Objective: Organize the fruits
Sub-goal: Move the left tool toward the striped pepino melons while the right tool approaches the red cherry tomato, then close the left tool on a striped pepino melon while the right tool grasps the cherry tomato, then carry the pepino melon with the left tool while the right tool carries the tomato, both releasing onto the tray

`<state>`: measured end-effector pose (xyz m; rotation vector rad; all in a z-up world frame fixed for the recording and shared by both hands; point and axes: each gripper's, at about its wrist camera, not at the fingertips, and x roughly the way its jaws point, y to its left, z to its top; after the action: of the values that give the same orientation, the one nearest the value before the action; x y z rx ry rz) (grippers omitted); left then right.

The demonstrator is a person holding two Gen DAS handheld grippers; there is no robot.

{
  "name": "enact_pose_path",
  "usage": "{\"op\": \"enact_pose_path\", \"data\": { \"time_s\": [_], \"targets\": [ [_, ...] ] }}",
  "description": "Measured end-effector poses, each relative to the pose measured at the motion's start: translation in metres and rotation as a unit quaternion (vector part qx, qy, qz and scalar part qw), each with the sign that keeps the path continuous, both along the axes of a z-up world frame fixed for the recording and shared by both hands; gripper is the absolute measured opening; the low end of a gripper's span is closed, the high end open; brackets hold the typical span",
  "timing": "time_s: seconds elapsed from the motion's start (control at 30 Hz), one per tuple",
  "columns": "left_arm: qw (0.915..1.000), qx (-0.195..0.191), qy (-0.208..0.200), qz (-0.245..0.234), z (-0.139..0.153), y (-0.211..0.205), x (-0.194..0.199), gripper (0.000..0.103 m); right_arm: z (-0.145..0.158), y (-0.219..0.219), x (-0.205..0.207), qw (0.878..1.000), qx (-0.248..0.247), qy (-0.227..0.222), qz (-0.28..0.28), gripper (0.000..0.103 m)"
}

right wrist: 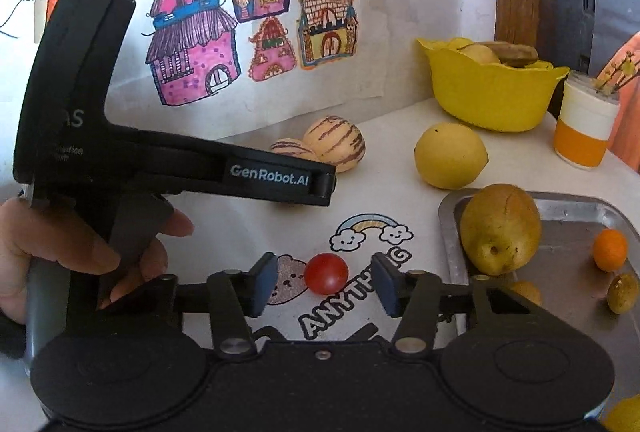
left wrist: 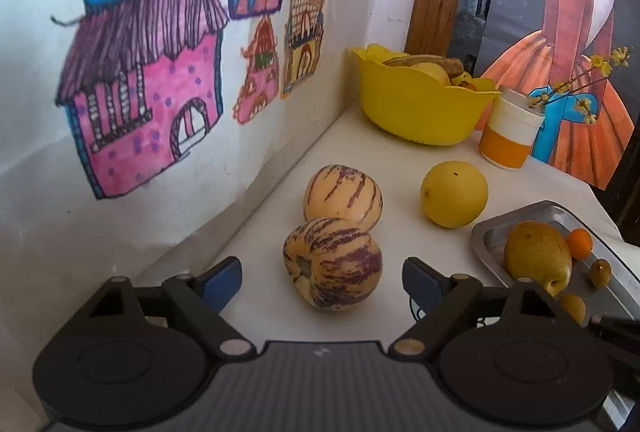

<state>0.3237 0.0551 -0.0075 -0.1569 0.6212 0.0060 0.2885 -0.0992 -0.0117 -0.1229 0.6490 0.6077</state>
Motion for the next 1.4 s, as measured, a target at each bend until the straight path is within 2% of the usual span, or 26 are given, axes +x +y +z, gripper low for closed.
{"op": "enact_pose_path", "data": {
  "time_s": [0.17,0.27,0.33,0.37,0.47,0.53,0.73,0.97,1.23,1.4],
  "targets": [
    [1.0000,-0.008,0.000,0.000,0.000,0.001,0.004,0.081,-0.001,0.003,-0.002,1.000,0.001,0.003,0.005,0.042],
    [0.9999,-0.012,0.001,-0.002,0.000,0.001,0.006,0.072,-0.001,0.003,-0.002,1.000,0.000,0.004,0.004,0.039],
    [0.9999,-0.017,0.001,0.000,0.000,0.001,0.006,0.060,-0.002,0.004,-0.002,1.000,-0.003,0.004,0.002,0.037],
    [0.9998,-0.020,0.001,-0.001,-0.001,0.001,0.007,0.058,-0.002,0.004,-0.002,1.000,-0.004,0.003,0.002,0.037],
    [0.9998,-0.021,0.000,0.003,-0.001,0.000,0.005,0.058,-0.002,0.004,-0.002,1.000,-0.005,0.003,0.000,0.035],
    [0.9996,-0.026,0.001,0.004,0.000,0.000,0.002,0.058,-0.002,0.002,-0.003,1.000,-0.004,0.003,-0.002,0.029],
    [0.9991,-0.039,0.014,-0.012,0.003,-0.005,-0.020,0.057,0.000,-0.004,-0.011,1.000,-0.002,0.007,-0.003,0.025],
    [0.9973,-0.057,0.026,-0.038,0.007,-0.017,-0.051,0.057,0.003,-0.022,-0.032,1.000,-0.002,0.011,-0.005,0.024],
    [0.9941,-0.078,0.034,-0.068,0.009,-0.042,-0.087,0.057,0.008,-0.056,-0.067,0.999,0.015,0.013,-0.037,0.024],
    [0.9924,-0.092,0.035,-0.074,0.013,-0.059,-0.103,0.057,0.016,-0.083,-0.089,0.998,0.023,-0.002,-0.057,0.024]
  ]
}}
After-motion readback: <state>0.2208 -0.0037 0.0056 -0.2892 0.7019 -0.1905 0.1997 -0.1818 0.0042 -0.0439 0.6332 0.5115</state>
